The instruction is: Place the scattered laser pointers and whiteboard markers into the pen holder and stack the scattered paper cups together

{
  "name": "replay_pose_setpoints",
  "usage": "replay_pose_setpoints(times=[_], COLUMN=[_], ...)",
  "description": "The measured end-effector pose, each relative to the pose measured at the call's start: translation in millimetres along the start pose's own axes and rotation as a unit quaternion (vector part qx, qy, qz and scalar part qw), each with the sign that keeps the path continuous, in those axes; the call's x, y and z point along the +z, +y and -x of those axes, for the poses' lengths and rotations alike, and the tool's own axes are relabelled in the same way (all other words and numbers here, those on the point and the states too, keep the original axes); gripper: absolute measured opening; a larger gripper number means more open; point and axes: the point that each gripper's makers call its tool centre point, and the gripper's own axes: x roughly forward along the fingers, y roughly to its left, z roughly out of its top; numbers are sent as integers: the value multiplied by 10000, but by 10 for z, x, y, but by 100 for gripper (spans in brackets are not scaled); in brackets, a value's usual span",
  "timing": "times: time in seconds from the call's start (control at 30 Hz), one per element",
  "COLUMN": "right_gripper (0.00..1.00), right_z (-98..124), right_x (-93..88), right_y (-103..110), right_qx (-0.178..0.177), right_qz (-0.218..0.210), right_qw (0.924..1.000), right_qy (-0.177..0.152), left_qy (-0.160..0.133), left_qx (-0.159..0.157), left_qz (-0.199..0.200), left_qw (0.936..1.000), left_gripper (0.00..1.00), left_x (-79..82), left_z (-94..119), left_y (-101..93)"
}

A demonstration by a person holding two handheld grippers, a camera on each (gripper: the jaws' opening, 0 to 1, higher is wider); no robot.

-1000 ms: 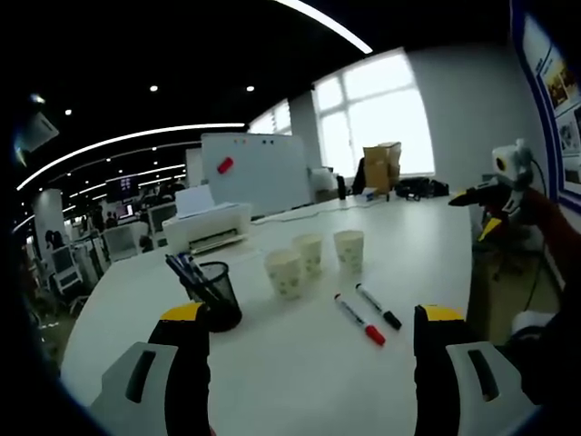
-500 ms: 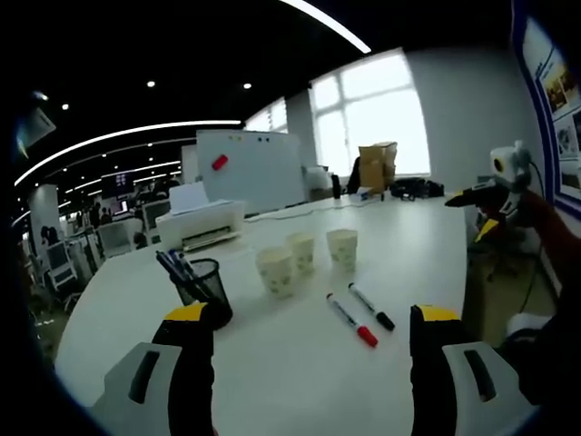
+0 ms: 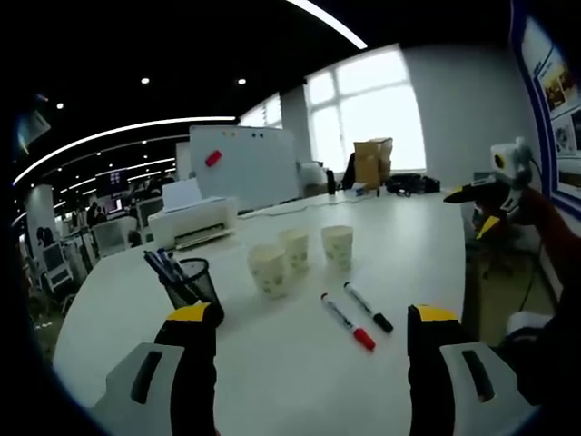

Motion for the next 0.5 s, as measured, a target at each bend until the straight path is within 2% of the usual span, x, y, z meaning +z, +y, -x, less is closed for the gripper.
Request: replay_pose_setpoints(times=[0.5], right_gripper=[87], right_z=[39], right_x=[-21], right_y=[-38], right_qx=[-45], right_qz=[-13], right_qw=[10000], right_qy=[12], left_qy=[123], left_qx=[-121], left_qz=[-20], left_qw=[9998], left_gripper=[89], left_x=[-43], left_z=[-186], left_y=[-62])
